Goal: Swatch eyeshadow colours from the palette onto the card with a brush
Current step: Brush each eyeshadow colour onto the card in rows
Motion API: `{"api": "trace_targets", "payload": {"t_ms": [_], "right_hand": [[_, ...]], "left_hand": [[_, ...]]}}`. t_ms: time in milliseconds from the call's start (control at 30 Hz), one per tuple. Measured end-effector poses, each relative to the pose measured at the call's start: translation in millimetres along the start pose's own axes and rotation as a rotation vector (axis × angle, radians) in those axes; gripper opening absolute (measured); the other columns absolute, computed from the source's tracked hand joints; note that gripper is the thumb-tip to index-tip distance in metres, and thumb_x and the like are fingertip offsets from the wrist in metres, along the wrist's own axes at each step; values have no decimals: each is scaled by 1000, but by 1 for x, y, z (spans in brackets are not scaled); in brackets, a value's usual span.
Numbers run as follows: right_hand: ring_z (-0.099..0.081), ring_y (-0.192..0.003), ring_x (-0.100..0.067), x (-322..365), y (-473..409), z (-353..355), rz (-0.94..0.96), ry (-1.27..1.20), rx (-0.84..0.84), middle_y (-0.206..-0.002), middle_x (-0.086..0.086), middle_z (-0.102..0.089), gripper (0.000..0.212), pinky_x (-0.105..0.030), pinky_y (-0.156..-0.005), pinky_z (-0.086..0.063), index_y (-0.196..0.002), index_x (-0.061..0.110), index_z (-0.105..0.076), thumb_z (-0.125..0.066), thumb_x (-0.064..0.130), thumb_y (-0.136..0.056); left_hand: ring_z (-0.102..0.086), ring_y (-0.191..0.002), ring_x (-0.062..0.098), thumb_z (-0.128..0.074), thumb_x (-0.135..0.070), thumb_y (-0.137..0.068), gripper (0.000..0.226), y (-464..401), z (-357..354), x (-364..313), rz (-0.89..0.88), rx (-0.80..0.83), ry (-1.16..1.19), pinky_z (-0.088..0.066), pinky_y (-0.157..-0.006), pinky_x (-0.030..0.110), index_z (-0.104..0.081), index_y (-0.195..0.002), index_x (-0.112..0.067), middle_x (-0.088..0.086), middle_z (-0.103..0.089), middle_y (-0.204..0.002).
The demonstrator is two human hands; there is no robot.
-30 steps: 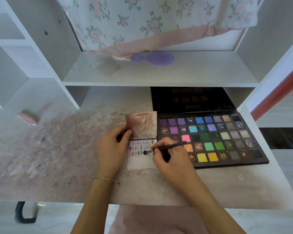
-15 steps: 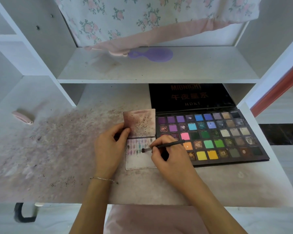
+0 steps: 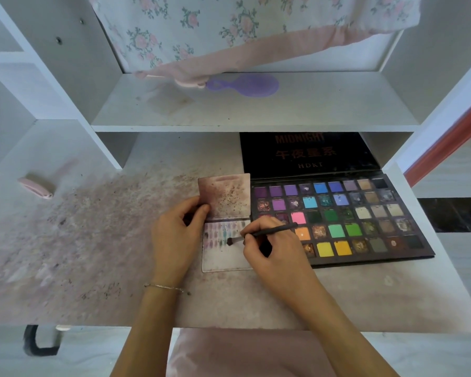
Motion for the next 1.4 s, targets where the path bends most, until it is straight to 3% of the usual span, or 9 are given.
{"api": "trace_targets", "payload": {"t_ms": [133, 300, 433, 533, 667, 800, 967, 1233, 1400], "right_hand": [[-53, -83, -8, -2, 1, 1, -8, -43, -4, -82, 13, -56, 13, -28, -72, -48, -77, 29, -53, -56, 17, -81], [-59, -77, -5, 1, 4, 16, 22, -282, -162, -78, 12, -61, 19, -18, -66, -50, -78, 37, -55, -51, 18, -79], [-60, -86, -8, -4, 4, 24, 13, -358, -228, -89, 8, -63, 27, -25, -75, -53, -88, 29, -61, -53, 4, -88], [-62, -77, -9, -3, 6, 33, 44, -396, -262, -83, 6, -65, 23, -19, -67, -52, -88, 27, -62, -52, 6, -88], [-60, -67, -21, -12, 12, 51, 29, -420, -339, -77, 2, -66, 28, -34, -59, -52, -87, 30, -61, -50, 5, -90], [-62, -77, -6, -27, 22, 77, 19, -366, -426, -85, 16, -65, 33, -20, -65, -54, -88, 30, -60, -47, -1, -90], [-63, -89, -5, -49, 37, 105, -52, -264, -535, -88, 16, -63, 37, -18, -61, -54, -86, 45, -56, -46, 10, -92], [-57, -81, 15, -80, 50, 139, -134, -146, -765, -85, 15, -59, 17, -2, -55, -44, -92, 19, -56, -49, 4, -91], [-58, -80, 7, -83, 45, 136, -164, -65, -702, -84, 16, -57, 15, -10, -59, -47, -92, 23, -55, -51, 9, -90]], "left_hand": [[-59, -76, -3, -60, -13, -85, 19, 0, 0, -2, -13, -10, 7, -47, -70, 17, -69, -101, -19, -18, -62, -81], [-55, -76, -9, -60, -15, -85, 21, -1, 0, 1, -3, -10, 3, -42, -70, 11, -69, -104, -20, -20, -61, -84], [-55, -75, -11, -60, -16, -85, 21, -1, 0, 2, 4, -10, 8, -40, -69, 8, -69, -104, -20, -23, -60, -82], [-56, -75, -10, -60, -17, -85, 21, -1, 0, 2, 7, -1, 12, -41, -69, 9, -69, -104, -21, -25, -59, -81], [-57, -77, -7, -59, -16, -86, 22, -1, -1, 3, 16, 11, 25, -41, -69, 9, -68, -105, -21, -19, -63, -84], [-54, -74, -9, -60, -16, -85, 21, -1, -1, 4, 10, -7, 27, -38, -67, 9, -68, -105, -18, -22, -60, -81], [-55, -77, -5, -59, -17, -86, 23, -1, -1, 5, 8, 13, 26, -38, -69, 11, -67, -107, -17, -15, -62, -88], [-57, -80, 4, -58, -17, -86, 23, 0, -1, 3, 21, 24, 1, -37, -69, 10, -66, -108, -16, -9, -64, -93], [-55, -77, 2, -59, -16, -86, 24, 1, 0, -1, 13, 24, -19, -36, -68, 8, -66, -109, -13, -9, -62, -92]]}}
Point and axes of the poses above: each hand's wrist, its own y-axis away from the middle knuckle, its own z-axis out of the back of the hand, x = y × z, the point moved 7 cm from there along -y, towards the middle knuckle
